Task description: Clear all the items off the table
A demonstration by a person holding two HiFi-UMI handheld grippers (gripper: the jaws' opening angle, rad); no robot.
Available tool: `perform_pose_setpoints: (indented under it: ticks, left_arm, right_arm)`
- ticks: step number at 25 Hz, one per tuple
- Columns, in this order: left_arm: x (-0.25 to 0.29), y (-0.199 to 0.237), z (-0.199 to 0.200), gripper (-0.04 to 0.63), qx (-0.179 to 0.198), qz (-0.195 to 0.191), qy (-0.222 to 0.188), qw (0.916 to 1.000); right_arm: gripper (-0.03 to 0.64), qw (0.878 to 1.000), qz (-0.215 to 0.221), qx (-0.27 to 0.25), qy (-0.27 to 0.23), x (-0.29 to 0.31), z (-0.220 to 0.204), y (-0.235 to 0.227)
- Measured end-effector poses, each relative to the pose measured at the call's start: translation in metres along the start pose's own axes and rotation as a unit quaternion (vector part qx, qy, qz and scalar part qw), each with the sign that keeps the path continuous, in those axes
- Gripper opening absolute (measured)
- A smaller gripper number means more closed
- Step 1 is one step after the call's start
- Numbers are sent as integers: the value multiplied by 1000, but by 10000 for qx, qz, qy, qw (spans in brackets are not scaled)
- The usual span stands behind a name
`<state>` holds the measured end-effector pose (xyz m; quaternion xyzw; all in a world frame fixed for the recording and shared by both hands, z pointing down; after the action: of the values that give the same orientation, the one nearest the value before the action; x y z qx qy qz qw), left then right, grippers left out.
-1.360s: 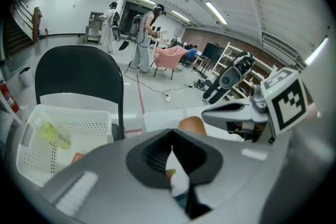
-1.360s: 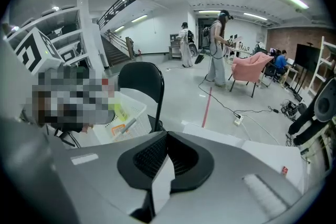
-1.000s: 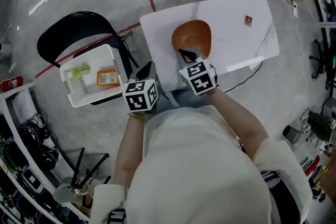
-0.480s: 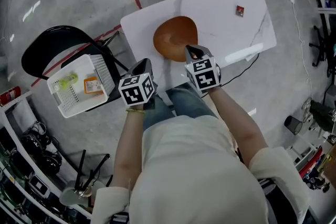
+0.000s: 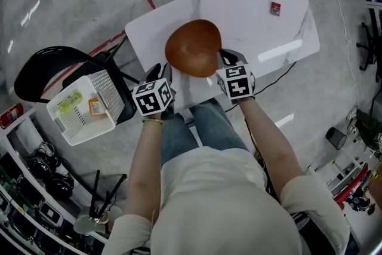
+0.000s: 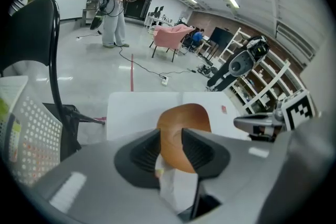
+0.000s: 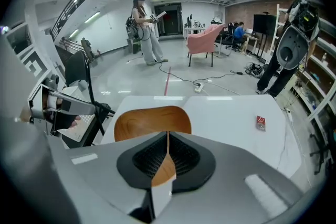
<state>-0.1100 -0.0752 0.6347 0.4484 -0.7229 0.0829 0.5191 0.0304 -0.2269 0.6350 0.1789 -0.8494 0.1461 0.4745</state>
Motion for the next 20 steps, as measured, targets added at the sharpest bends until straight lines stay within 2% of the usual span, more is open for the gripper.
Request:
perform_pose_setpoints:
  ticks: [8,20]
  left_arm:
    - [47,8,-5,207,-45,24,336,9994]
    - [88,18,-16,218,-165,96,507,9985]
  right_arm:
    - [54,9994,-94,215,262,42,-15,-28]
    - [61,9956,-108,600,706,94,-49,-46]
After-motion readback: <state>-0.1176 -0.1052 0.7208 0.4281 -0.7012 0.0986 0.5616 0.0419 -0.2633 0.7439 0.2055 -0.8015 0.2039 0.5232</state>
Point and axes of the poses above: the fingertips, and each gripper's own axes: x forward along the fingers, y to its left, z out of its top, the point moved 1 cm from there along -x, backward along the fingers
